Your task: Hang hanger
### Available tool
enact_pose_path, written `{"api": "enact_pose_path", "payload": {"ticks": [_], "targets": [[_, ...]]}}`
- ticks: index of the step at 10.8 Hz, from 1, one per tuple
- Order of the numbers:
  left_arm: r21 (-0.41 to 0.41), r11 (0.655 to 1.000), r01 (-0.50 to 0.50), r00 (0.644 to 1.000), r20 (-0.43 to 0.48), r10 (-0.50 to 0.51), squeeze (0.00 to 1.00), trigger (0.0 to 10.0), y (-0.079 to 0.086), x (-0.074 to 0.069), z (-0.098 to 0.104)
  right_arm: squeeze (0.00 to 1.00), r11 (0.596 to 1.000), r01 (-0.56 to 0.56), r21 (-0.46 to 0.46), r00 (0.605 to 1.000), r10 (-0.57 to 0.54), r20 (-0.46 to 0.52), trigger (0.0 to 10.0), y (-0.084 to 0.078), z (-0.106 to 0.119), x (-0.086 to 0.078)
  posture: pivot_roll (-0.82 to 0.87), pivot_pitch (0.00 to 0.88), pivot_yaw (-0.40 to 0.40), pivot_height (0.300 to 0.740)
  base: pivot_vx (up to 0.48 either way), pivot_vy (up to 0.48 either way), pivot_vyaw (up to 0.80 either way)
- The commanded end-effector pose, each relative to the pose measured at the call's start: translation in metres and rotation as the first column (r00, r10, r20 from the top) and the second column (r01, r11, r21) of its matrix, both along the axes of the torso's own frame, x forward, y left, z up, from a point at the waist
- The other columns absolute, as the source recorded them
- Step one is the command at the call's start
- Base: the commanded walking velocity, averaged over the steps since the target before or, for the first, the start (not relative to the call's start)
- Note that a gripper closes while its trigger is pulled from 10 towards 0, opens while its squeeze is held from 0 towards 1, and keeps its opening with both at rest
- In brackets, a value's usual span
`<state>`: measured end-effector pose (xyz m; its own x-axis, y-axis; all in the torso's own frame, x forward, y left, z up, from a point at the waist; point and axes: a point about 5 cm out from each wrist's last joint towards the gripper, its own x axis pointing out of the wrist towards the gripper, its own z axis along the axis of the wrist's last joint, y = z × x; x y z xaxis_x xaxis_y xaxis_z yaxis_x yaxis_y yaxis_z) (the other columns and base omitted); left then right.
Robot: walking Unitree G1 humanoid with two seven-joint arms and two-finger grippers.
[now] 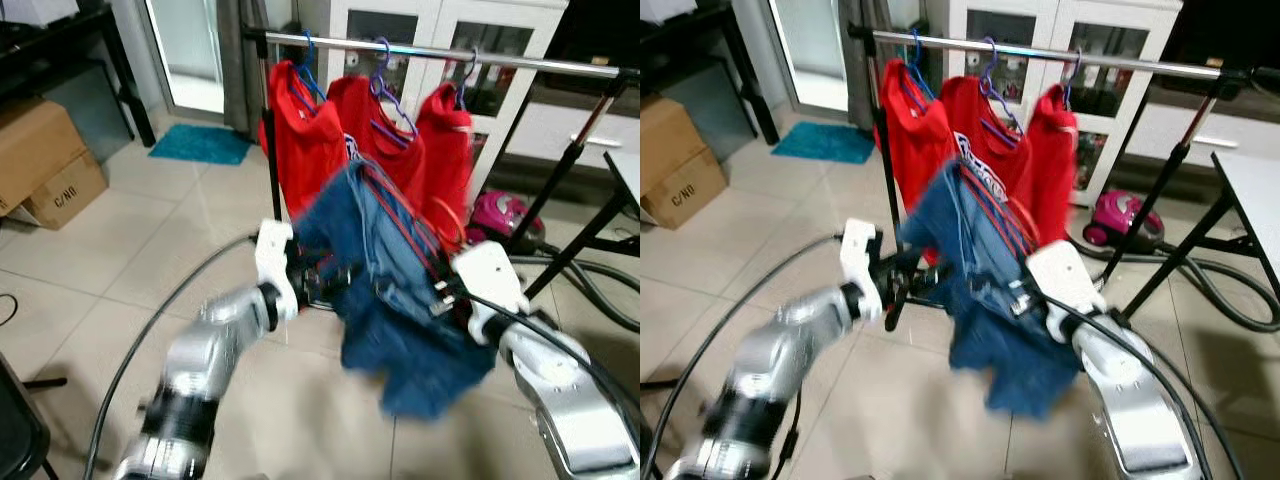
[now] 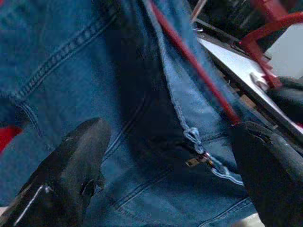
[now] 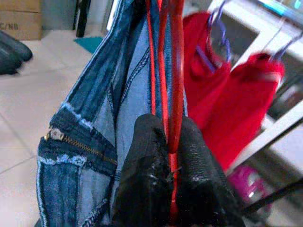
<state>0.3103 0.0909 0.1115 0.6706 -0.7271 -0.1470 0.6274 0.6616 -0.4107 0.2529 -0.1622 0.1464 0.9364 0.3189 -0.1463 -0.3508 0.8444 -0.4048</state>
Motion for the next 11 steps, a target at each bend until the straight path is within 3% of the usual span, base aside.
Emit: {"api": "enact_pose_path", "payload": {"ticks": [1, 2, 4, 5, 6, 7, 8, 11], "targets": [[-0.005, 1.0, -0.001, 1.0, -0.016, 0.001, 1.0, 10.0, 0.001, 0.003, -0.002, 0.0, 1.0, -0.016, -0.008, 0.997, 0.017, 0.082, 10.0, 0.006, 0.016, 0.0, -0.07, 0.0, 0.028, 0.74, 0.0, 0.0, 0.0], [-0.066, 0.998, 0.01, 0.999, -0.047, -0.013, 1.0, 10.0, -0.001, 0.01, -0.002, 0.0, 0.999, -0.035, -0.027, 0.993, 0.038, 0.108, 10.0, 0.01, 0.023, 0.0, -0.07, 0.0, 0.032, 0.74, 0.0, 0.0, 0.0], [-0.089, 0.993, 0.074, 0.997, -0.01, -0.075, 0.99, 10.0, -0.01, 0.016, 0.004, 0.0, 0.996, -0.061, -0.063, 0.991, 0.068, 0.114, 10.0, 0.015, 0.024, -0.003, -0.08, 0.0, 0.04, 0.74, 0.0, 0.0, 0.0], [-0.07, 0.994, 0.088, 0.996, -0.001, -0.088, 0.42, 10.0, -0.012, 0.018, 0.004, 0.0, 0.996, -0.064, -0.066, 0.991, 0.071, 0.112, 10.0, 0.016, 0.024, -0.004, -0.08, 0.0, 0.042, 0.74, 0.0, 0.0, 0.0], [-0.068, 0.996, 0.063, 0.998, 0.012, -0.062, 0.0, 9.1, -0.011, 0.023, 0.005, 0.0, 0.995, -0.069, -0.071, 0.991, 0.076, 0.112, 10.0, 0.018, 0.024, -0.004, -0.08, 0.0, 0.042, 0.74, 0.0, 0.0, 0.0], [-0.102, 0.993, 0.057, 0.998, 0.018, -0.056, 0.0, 4.9, -0.012, 0.027, 0.009, 0.0, 0.994, -0.076, -0.08, 0.99, 0.085, 0.11, 10.0, 0.018, 0.024, -0.005, -0.08, 0.0, 0.039, 0.74, 0.0, 0.0, 0.0], [-0.091, 0.995, 0.048, 0.999, 0.004, -0.047, 0.0, 0.0, -0.012, 0.029, 0.007, 0.0, 0.993, -0.082, -0.086, 0.99, 0.091, 0.105, 10.0, 0.019, 0.023, -0.005, -0.08, 0.0, 0.038, 0.74, 0.0, 0.0, 0.0], [-0.136, 0.99, 0.022, 0.996, -0.081, -0.034, 0.0, 0.0, -0.017, 0.029, -0.001, 0.0, 0.991, -0.093, -0.093, 0.989, 0.103, 0.106, 10.0, 0.021, 0.024, -0.003, -0.08, 0.0, 0.039, 0.74, 0.0, 0.0, 0.0]]}}
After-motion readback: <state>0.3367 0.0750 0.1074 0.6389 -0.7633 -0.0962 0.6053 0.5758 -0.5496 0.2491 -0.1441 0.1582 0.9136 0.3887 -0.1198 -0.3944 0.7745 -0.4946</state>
